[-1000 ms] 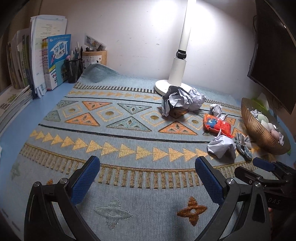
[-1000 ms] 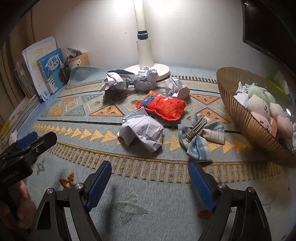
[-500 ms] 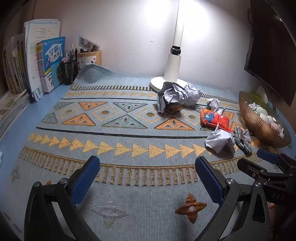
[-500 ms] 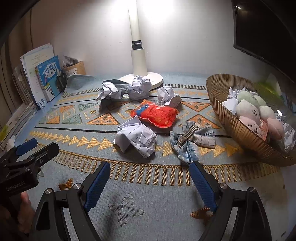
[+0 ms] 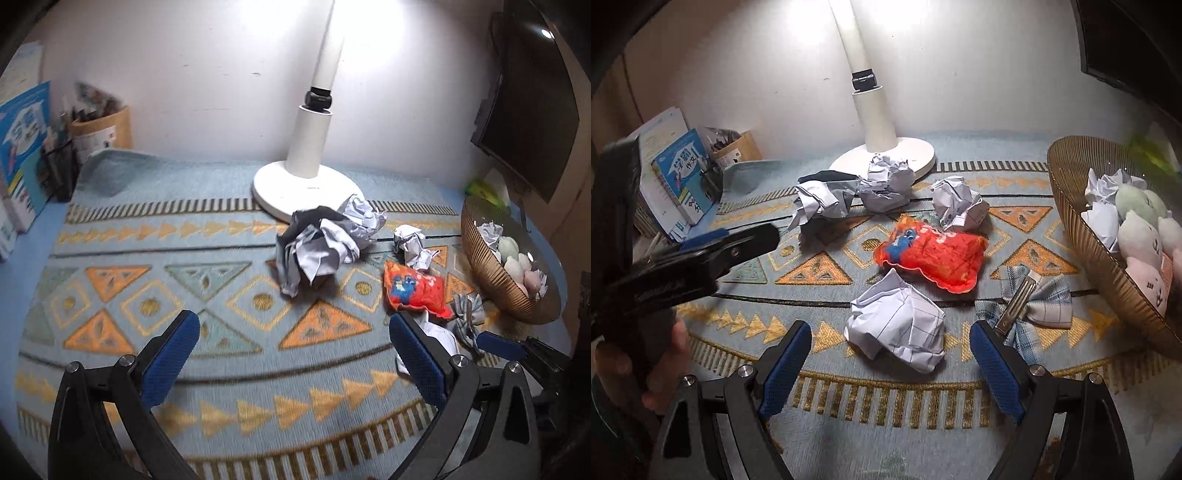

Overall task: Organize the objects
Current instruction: 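Grasp a paper ball by the lamp base with the left tool while the right tool grasps another, then lift both held paper balls off the rug, then carry both paper balls over the amber bowl and open both tools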

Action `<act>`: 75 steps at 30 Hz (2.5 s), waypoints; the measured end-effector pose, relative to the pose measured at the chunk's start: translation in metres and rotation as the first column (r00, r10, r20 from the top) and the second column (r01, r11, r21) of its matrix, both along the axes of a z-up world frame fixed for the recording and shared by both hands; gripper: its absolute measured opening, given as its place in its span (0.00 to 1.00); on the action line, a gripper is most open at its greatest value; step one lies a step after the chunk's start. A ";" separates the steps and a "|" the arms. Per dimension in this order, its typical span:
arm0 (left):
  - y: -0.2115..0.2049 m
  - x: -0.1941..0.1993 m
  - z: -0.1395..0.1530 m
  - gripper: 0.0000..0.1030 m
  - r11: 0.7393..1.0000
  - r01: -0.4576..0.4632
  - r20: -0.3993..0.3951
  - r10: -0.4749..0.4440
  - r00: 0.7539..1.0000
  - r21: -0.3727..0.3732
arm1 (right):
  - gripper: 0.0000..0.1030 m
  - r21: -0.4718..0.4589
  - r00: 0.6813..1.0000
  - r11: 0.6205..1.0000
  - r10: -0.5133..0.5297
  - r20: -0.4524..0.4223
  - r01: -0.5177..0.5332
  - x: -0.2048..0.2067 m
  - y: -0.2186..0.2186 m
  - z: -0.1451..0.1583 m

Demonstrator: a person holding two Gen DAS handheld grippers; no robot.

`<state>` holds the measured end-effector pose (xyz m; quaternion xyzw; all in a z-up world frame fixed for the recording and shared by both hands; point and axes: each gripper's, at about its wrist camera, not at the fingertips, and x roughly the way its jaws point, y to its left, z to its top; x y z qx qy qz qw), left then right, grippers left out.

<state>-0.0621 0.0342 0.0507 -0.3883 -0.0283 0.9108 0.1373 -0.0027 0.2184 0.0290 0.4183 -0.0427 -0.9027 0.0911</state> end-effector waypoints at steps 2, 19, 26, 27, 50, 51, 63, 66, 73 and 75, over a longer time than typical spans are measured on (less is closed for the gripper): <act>0.010 -0.021 -0.009 0.99 0.998 0.036 -0.008 -0.037 0.999 -0.043 | 0.84 -0.006 1.000 1.000 0.005 0.019 -0.004 -0.005 0.000 -0.007; 0.040 -0.066 -0.022 0.53 0.975 0.200 -0.021 -0.202 0.979 -0.093 | 0.57 -0.039 0.999 0.999 0.015 -0.047 -0.017 0.004 0.004 0.000; 0.021 0.000 -0.002 0.53 0.992 0.107 -0.043 -0.110 0.993 -0.062 | 0.57 -0.086 0.997 0.996 0.030 -0.075 -0.036 0.044 0.004 0.011; 0.016 0.013 0.000 0.53 0.995 0.077 -0.046 -0.080 0.996 -0.067 | 0.57 -0.086 0.998 0.996 0.026 -0.059 -0.031 0.050 0.003 0.009; 0.014 0.136 -0.016 0.54 0.971 -0.196 -0.125 0.179 0.976 -0.140 | 0.69 -0.048 0.994 0.997 0.064 0.084 -0.061 0.083 0.004 -0.014; 0.015 0.137 -0.015 0.54 0.969 -0.195 -0.135 0.175 0.975 -0.150 | 0.69 -0.064 0.995 0.997 0.058 0.086 -0.053 0.082 0.004 -0.015; 0.005 0.128 -0.020 0.54 0.976 -0.196 -0.071 0.190 0.979 -0.099 | 0.64 -0.005 0.998 1.000 -0.031 0.054 0.031 0.078 -0.019 -0.016; 0.003 0.127 -0.021 0.54 0.977 -0.195 -0.062 0.191 0.980 -0.082 | 0.55 0.003 0.999 1.000 -0.004 0.047 0.004 0.079 -0.022 -0.015; 0.006 0.137 -0.015 0.54 0.970 -0.226 -0.099 0.217 0.971 -0.090 | 0.54 -0.025 0.999 0.999 -0.024 -0.021 0.023 0.088 -0.003 0.011; 0.007 0.141 -0.013 0.54 0.970 -0.236 -0.084 0.231 0.969 -0.052 | 0.54 -0.034 0.998 0.999 -0.037 -0.046 0.036 0.089 0.008 0.024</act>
